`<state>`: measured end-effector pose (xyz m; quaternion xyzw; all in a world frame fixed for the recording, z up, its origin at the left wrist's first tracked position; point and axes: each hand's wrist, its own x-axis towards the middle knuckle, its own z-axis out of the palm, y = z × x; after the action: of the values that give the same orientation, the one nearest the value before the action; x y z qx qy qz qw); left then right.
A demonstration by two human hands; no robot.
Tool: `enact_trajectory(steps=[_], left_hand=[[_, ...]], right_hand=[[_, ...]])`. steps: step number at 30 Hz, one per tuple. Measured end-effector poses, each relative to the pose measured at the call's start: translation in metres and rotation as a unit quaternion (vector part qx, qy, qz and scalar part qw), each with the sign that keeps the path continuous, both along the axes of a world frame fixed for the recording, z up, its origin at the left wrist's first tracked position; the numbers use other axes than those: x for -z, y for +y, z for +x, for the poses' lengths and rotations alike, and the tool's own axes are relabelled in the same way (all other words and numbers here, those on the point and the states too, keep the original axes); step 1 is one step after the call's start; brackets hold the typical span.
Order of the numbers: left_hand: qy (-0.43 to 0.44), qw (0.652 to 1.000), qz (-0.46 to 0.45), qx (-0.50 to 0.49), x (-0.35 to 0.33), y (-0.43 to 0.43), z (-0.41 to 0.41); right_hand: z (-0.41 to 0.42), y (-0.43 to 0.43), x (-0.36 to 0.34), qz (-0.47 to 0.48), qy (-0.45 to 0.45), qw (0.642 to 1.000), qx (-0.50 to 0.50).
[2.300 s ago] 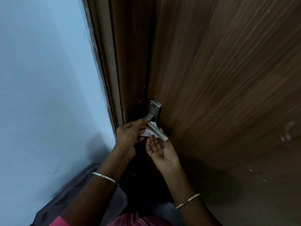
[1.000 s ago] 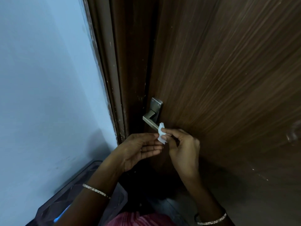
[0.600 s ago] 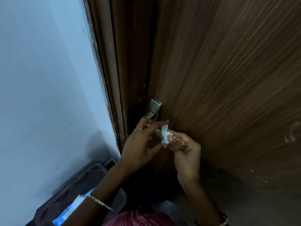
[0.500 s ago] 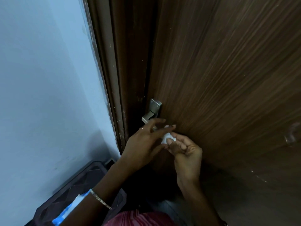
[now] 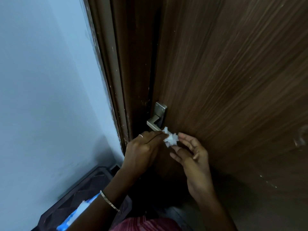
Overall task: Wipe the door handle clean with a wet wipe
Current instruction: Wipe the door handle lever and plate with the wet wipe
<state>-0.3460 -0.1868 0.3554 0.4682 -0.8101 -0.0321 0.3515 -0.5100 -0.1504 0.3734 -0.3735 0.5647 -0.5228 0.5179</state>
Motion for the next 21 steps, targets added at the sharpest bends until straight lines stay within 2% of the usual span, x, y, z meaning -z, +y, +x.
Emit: enact_trajectory(steps=[10, 14, 18, 21], left_hand=[[0.039, 0.985, 0.064, -0.157, -0.006, -0.037, 0.011], [0.117, 0.96, 0.168, -0.19, 0.007, -0.048, 0.001], [0.205, 0.916, 0.307, -0.158, 0.022, -0.046, 0.0], [0.246, 0.899, 0.327, -0.154, 0.023, -0.039, -0.002]], right_hand=[[-0.006, -0.011, -0.002, 0.025, 0.026, 0.998, -0.055], [-0.007, -0.013, 0.0, 0.028, 0.033, 0.997, -0.062], [-0.006, -0.012, 0.004, 0.026, 0.035, 0.997, -0.056], [-0.006, -0.013, 0.004, 0.024, 0.037, 0.997, -0.056]])
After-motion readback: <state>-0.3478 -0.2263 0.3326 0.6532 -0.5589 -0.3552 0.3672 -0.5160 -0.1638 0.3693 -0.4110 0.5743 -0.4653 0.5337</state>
